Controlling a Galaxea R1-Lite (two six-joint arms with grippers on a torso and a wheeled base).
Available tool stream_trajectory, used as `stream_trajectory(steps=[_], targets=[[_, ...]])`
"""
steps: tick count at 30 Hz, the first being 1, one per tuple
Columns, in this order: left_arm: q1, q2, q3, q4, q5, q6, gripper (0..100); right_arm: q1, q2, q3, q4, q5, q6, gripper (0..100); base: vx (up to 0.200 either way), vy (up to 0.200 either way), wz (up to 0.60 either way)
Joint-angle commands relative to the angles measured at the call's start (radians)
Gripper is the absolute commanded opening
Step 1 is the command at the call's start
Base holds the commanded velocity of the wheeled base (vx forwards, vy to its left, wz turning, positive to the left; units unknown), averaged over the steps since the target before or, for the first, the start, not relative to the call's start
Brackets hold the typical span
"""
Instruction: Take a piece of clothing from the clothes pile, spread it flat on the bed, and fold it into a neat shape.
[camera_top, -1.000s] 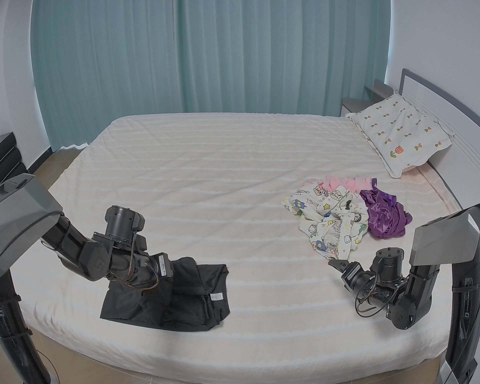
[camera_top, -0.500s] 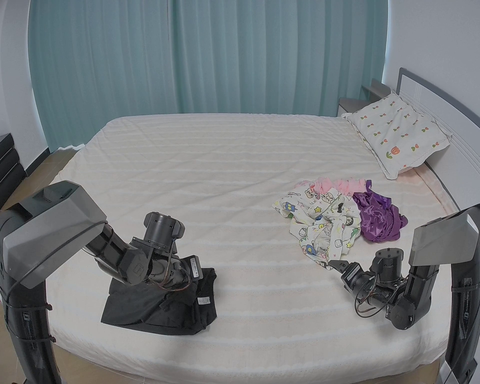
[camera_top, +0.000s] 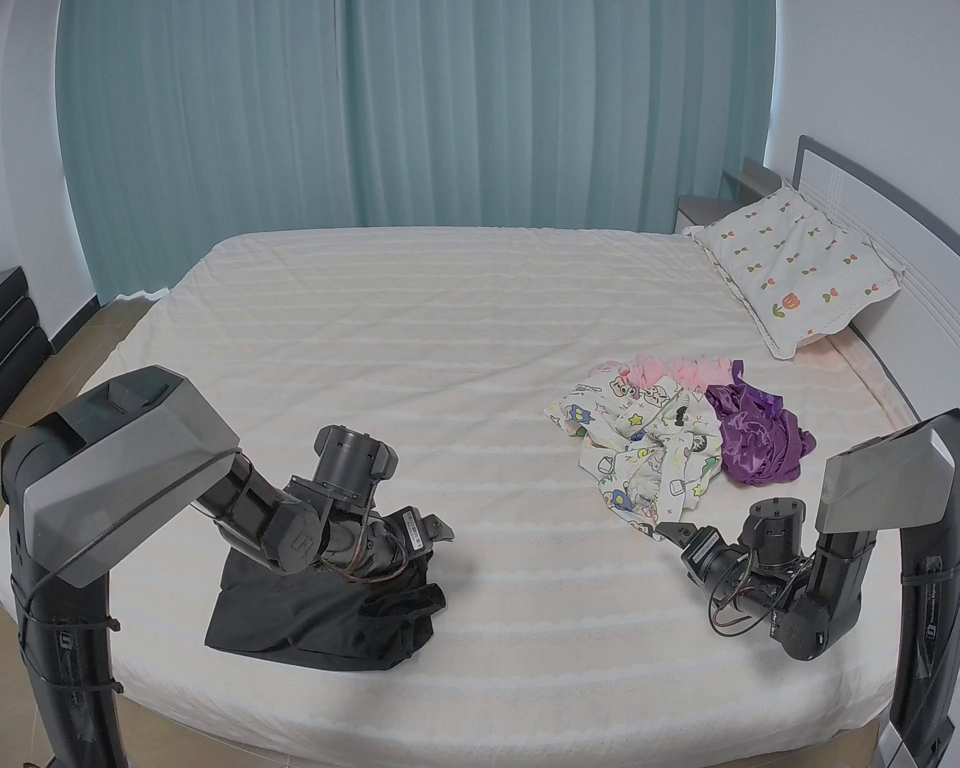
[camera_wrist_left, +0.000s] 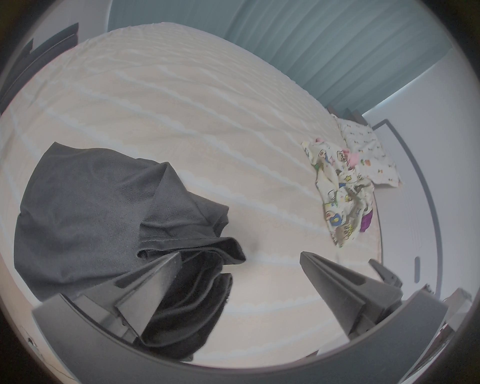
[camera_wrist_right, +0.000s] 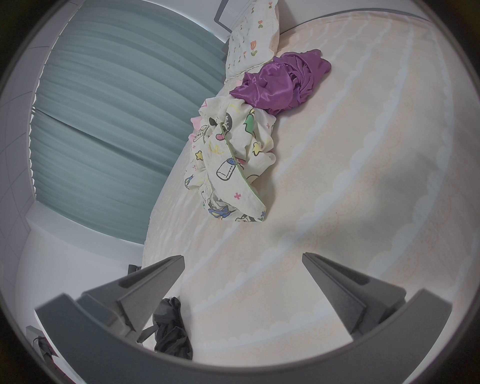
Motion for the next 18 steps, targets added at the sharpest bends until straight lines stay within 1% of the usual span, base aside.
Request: stream_trajectory(steps=[1,2,3,5,6,7,9,10,12,13,14,16,18], targets=[[0.001,-0.061,0.012,-0.004,-0.01,-0.039,100,0.001,0.002,0.001,0.0,0.0,0.0,100,0.0,0.0,0.0],[0.001,-0.103,0.031,-0.004,-0.038,-0.079,100,0.001,0.002,0.001,0.0,0.0,0.0,100,0.0,0.0,0.0],[0.004,-0.129,0.048,-0.002,-0.067,-0.099,100,0.002,0.002,0.001,0.0,0.0,0.0,100,0.0,0.0,0.0],[0.011,-0.161,0.088,-0.002,-0.104,-0.108,100,0.007,0.001,0.001,0.0,0.0,0.0,100,0.0,0.0,0.0],[0.011,-0.164,0.094,-0.002,-0.108,-0.108,100,0.007,0.001,0.001,0.0,0.0,0.0,100,0.0,0.0,0.0],[0.013,-0.184,0.149,-0.004,-0.127,-0.109,100,0.008,0.001,0.001,0.0,0.0,0.0,100,0.0,0.0,0.0],[0.016,-0.19,0.19,-0.007,-0.128,-0.111,100,0.01,0.002,0.001,0.0,0.0,0.0,100,0.0,0.0,0.0],[0.019,-0.192,0.2,-0.01,-0.128,-0.112,100,0.01,0.002,0.001,0.0,0.0,0.0,100,-0.2,0.0,0.0],[0.04,-0.201,0.265,-0.053,-0.131,-0.114,100,0.01,0.002,0.001,0.0,0.0,0.0,100,-0.2,0.0,0.0],[0.043,-0.201,0.276,-0.063,-0.131,-0.114,100,0.01,0.002,0.001,0.0,0.0,0.0,100,0.0,0.0,0.0],[0.056,-0.204,0.324,-0.109,-0.131,-0.123,100,0.01,0.002,0.001,0.0,0.0,0.0,100,0.0,0.0,0.0],[0.057,-0.204,0.344,-0.128,-0.131,-0.134,100,0.01,0.002,0.001,0.0,0.0,0.0,100,0.0,0.0,0.0],[0.068,-0.203,0.414,-0.209,-0.128,-0.18,100,0.01,0.004,0.001,0.0,0.0,0.0,100,0.0,0.0,0.0]])
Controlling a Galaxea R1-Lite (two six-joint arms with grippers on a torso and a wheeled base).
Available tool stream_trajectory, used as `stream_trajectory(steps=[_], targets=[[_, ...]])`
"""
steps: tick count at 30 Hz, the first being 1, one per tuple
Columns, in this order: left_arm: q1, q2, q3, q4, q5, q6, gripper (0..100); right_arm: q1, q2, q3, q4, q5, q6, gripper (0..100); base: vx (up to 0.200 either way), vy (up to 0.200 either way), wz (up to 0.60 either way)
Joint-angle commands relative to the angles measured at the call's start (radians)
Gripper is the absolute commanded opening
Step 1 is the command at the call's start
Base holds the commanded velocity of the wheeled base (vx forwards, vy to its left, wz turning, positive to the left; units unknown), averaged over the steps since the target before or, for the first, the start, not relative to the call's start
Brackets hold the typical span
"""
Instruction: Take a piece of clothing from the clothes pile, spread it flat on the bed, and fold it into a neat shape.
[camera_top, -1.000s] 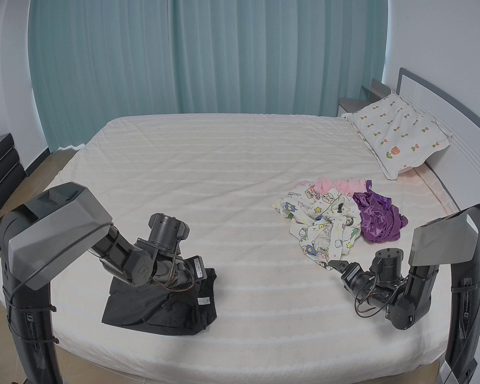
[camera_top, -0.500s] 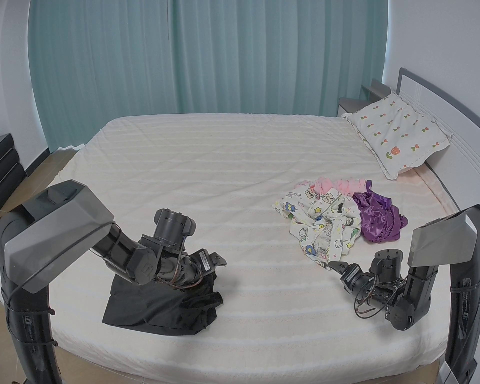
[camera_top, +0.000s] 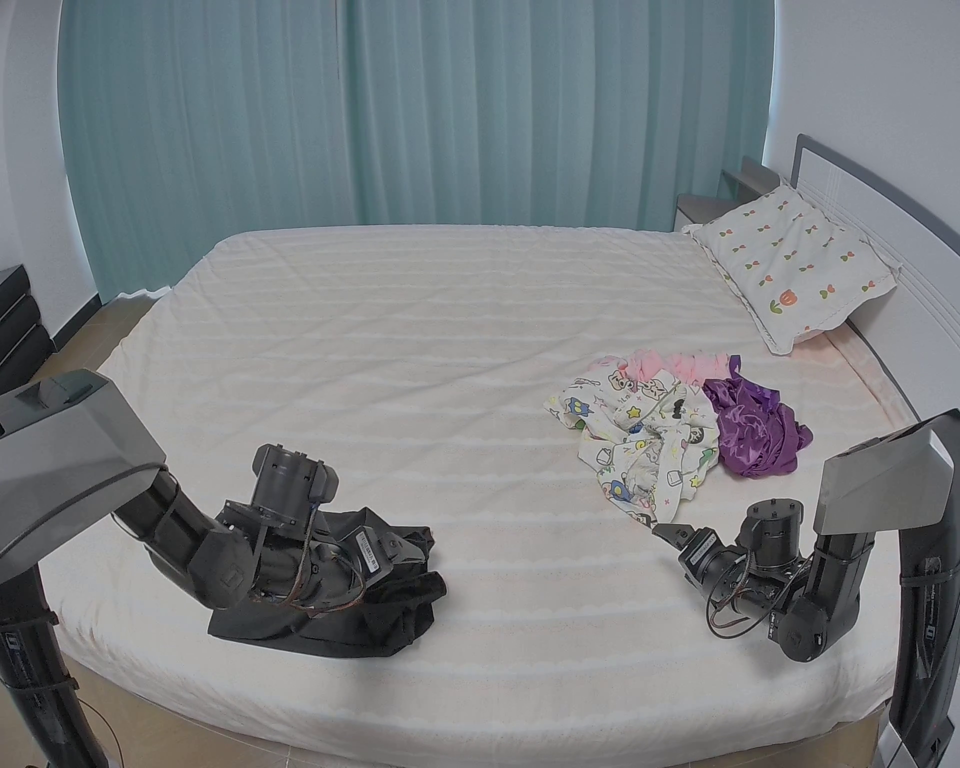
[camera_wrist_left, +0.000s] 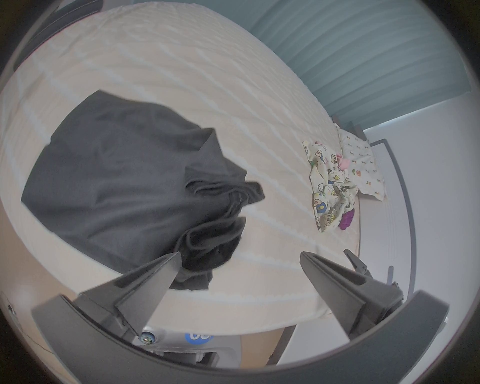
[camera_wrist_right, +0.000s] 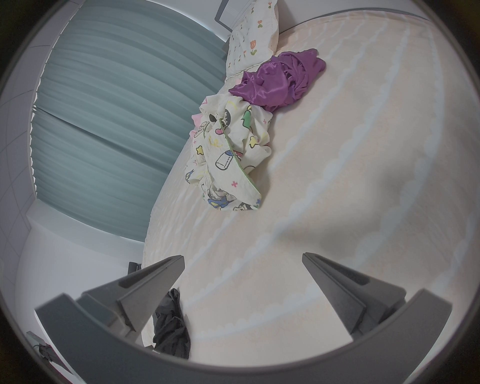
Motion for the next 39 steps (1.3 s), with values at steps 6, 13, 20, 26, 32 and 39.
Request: stream_trajectory(steps=[6,13,20,26,32,39], targets=[[0.064,-0.027,0.171,-0.178,-0.004,-0.09,100,0.001,0.004,0.0,0.0,0.0,0.0,100,0.0,0.0,0.0],[0.14,-0.042,0.223,-0.187,-0.073,-0.087,100,0.025,0.009,0.003,-0.01,-0.001,-0.001,100,0.0,0.114,0.0],[0.227,-0.082,0.226,-0.186,-0.125,-0.087,100,0.028,0.003,0.009,-0.022,-0.01,-0.009,100,0.0,0.2,0.0],[0.291,-0.081,0.214,-0.186,-0.173,-0.079,100,0.074,-0.014,-0.001,-0.017,-0.018,-0.036,100,0.0,0.2,0.0],[0.35,-0.07,0.214,-0.186,-0.227,0.01,100,0.117,-0.049,-0.055,0.013,-0.046,-0.078,100,0.0,0.2,0.0],[0.399,-0.068,0.202,-0.186,-0.271,0.01,100,0.205,-0.101,-0.181,0.196,-0.078,-0.104,100,0.0,0.2,0.0]])
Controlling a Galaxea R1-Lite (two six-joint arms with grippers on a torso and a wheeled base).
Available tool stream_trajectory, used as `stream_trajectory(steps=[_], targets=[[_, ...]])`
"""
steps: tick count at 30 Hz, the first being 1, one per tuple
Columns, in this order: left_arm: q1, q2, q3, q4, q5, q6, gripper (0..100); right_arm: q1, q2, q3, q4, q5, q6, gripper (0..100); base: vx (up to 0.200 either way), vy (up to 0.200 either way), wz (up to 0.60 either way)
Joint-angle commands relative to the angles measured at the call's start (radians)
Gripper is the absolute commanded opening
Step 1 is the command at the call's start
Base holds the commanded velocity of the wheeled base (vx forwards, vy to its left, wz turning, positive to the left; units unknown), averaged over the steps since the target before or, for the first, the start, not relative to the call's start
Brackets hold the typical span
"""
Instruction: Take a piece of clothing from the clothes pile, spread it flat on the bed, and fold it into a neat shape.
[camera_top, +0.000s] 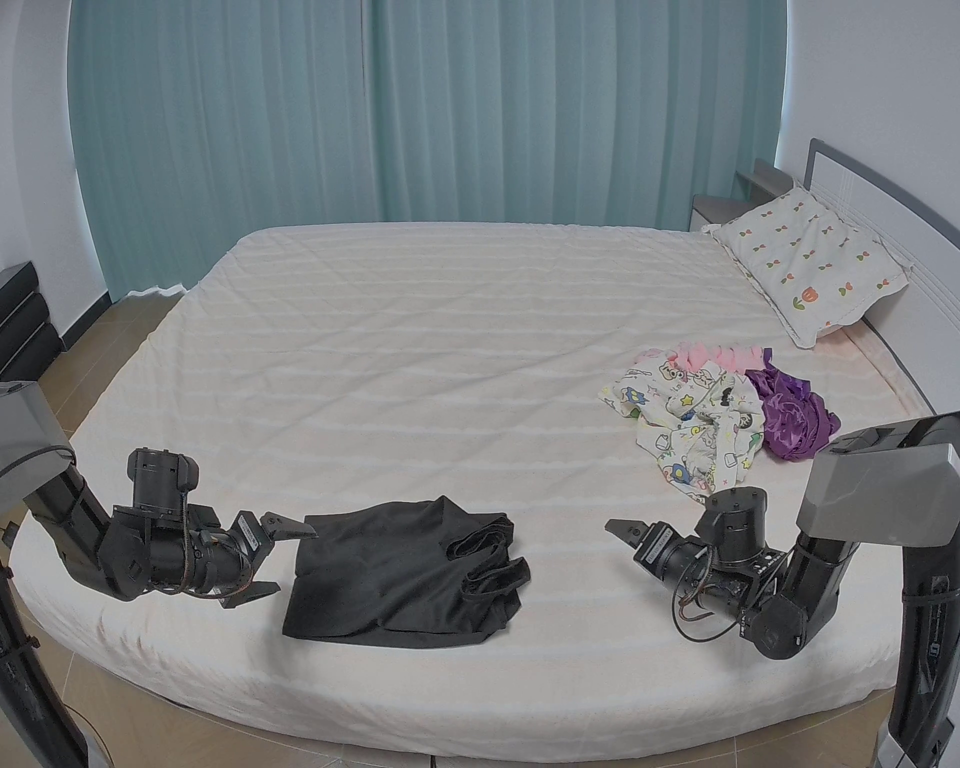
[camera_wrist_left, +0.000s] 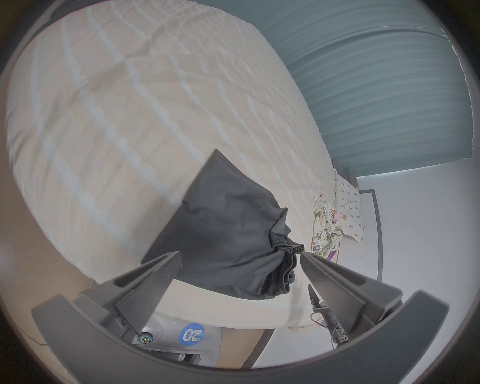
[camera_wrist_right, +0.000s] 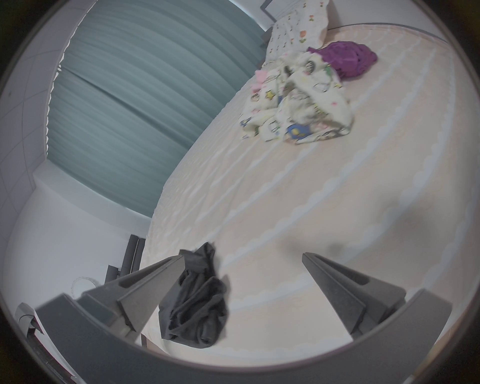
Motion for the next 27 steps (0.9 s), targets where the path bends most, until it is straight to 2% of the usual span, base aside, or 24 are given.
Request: stream_trajectory(steps=[1,3,7,13,18,20,27], targets=[[0.031,0.008,-0.012,0.0,-0.009,0.0,100,0.065,-0.043,-0.079,0.06,-0.022,-0.009,100,0.0,0.2,0.0],[0.035,0.015,-0.015,0.0,-0.01,-0.001,100,0.096,-0.038,-0.142,0.103,-0.05,-0.031,100,0.0,0.2,0.0],[0.038,0.028,-0.016,0.0,-0.012,-0.001,100,0.126,-0.038,-0.227,0.169,-0.053,-0.077,100,0.0,0.2,0.0],[0.036,0.045,-0.026,0.0,-0.012,-0.001,100,0.174,-0.003,-0.352,0.261,-0.053,-0.081,100,0.0,0.2,0.0],[0.036,0.052,-0.027,0.0,-0.012,-0.001,100,0.192,0.023,-0.411,0.284,-0.053,-0.087,100,0.0,0.2,0.0],[0.036,0.057,-0.029,-0.002,-0.012,-0.001,100,0.215,0.063,-0.469,0.33,-0.051,-0.089,100,0.0,0.0,0.0],[0.036,0.058,-0.029,-0.002,-0.01,-0.003,100,0.212,0.135,-0.557,0.445,-0.039,-0.106,100,0.0,0.0,0.0]])
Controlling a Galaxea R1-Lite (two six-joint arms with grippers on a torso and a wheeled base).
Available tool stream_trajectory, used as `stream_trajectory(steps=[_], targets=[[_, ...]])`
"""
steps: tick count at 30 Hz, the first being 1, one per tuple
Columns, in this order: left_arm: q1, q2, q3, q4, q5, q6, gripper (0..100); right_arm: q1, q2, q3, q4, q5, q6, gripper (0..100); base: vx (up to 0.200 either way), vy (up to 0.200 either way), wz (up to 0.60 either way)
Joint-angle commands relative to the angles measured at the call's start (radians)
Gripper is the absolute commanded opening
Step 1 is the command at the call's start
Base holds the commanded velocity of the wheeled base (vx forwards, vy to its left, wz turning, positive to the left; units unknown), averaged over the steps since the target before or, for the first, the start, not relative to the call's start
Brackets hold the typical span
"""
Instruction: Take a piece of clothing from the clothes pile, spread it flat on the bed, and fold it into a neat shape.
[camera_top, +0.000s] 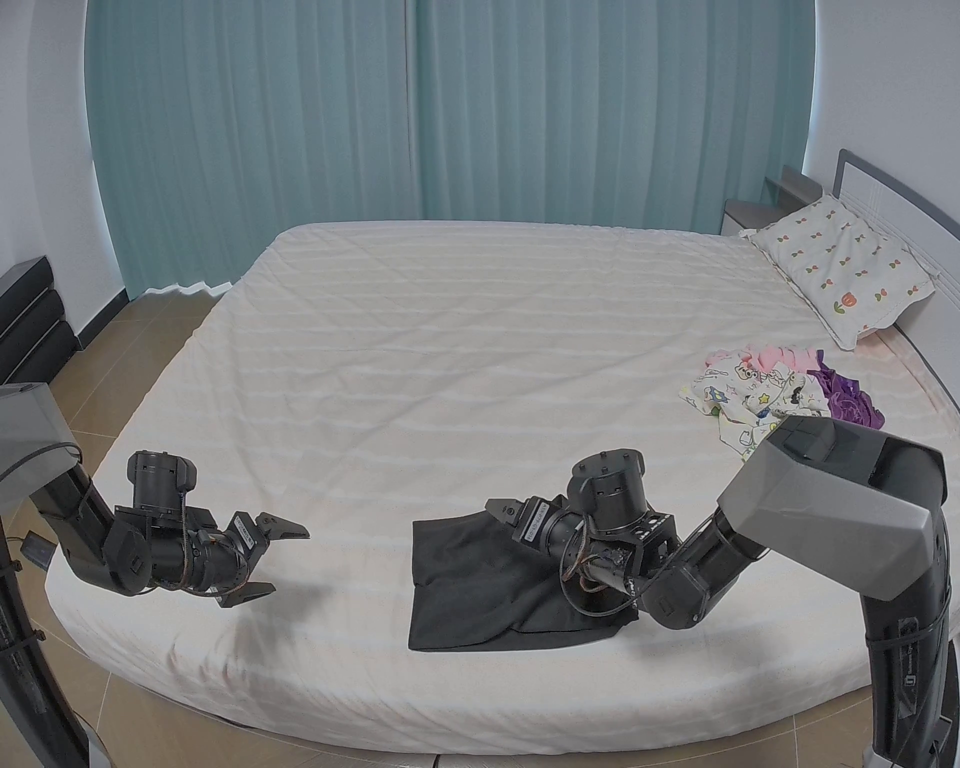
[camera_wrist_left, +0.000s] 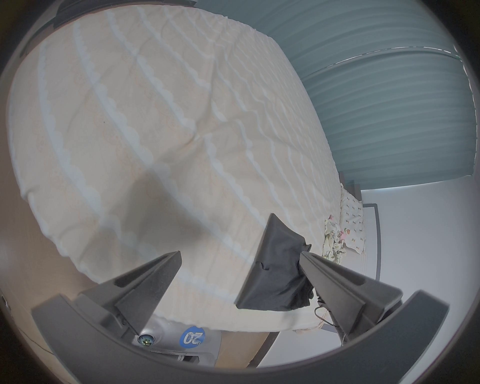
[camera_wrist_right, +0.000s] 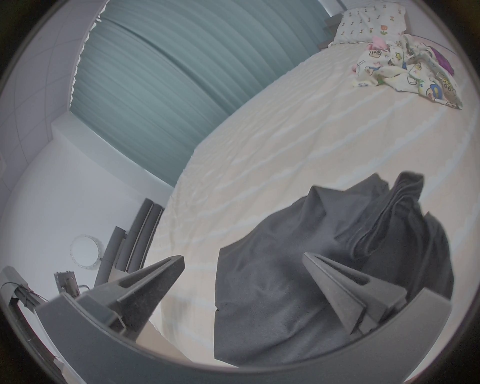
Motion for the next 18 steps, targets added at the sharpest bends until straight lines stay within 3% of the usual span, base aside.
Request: stream_trajectory(steps=[1,18], targets=[[0.0,0.008,-0.001,-0.001,0.001,-0.001,100,0.0,0.056,-0.04,0.041,0.019,-0.011,100,0.0,0.0,0.0],[0.0,0.011,-0.001,-0.001,0.001,0.0,100,-0.077,0.091,-0.002,0.038,0.007,-0.077,100,0.0,0.0,0.0]])
